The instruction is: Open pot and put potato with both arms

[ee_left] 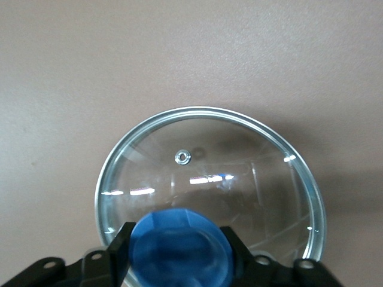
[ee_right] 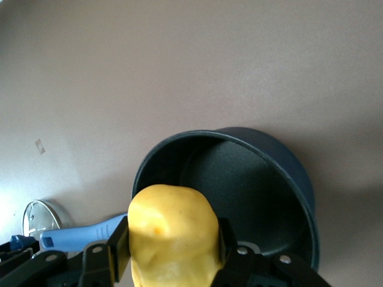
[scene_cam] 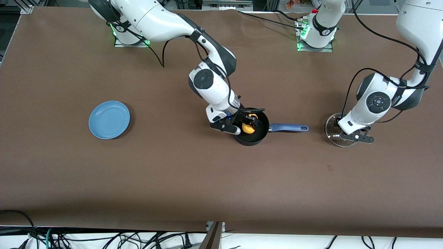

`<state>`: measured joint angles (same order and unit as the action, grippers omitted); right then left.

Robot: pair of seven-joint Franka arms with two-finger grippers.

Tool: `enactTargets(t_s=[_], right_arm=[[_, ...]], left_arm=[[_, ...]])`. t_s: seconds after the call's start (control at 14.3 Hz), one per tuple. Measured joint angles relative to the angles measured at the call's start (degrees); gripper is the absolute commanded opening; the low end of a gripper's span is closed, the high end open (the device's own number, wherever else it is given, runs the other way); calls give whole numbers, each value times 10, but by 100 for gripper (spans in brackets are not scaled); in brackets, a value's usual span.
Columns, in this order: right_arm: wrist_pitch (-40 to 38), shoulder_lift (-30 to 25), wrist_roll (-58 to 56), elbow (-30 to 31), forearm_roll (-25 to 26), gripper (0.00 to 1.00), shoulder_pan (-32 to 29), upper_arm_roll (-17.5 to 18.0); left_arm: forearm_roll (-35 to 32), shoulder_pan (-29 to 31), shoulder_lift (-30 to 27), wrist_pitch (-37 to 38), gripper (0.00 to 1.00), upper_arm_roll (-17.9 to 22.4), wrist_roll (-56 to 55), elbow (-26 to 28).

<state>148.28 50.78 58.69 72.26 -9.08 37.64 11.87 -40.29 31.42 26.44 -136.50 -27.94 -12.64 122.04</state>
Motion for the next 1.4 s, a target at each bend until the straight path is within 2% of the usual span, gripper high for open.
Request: enactTargets(t_s=[0.07,0.14,0.49,0.7,0.91,1.19,1.4], right_arm=[[-1,1,0,0,1,100,2,0],[-6,1,0,-1,4,100,2,0],[-179,-13,-31,-53,62,100,-14,-13],[-275,-58,-124,-70,63,100,-63,-15],[-390,-119,-259,-64,64,100,-140,-15],[-492,-204,-395,-22,66,100,-239,-16],[-532,-261,-493,24,70,100,-290,-40]], left_arm=[[-15,4,0,0,97,1,-2,0],[-26,10,0,0,100,1,-2,0],[-22,20,-5,-1,100,0,-1,-39],[74,22,-14,9,100,-1,44,-85],[158,30,-20,93,100,-1,109,-162],[252,32,-44,215,100,-2,138,-274],[330,37,-94,259,100,-3,140,-302]])
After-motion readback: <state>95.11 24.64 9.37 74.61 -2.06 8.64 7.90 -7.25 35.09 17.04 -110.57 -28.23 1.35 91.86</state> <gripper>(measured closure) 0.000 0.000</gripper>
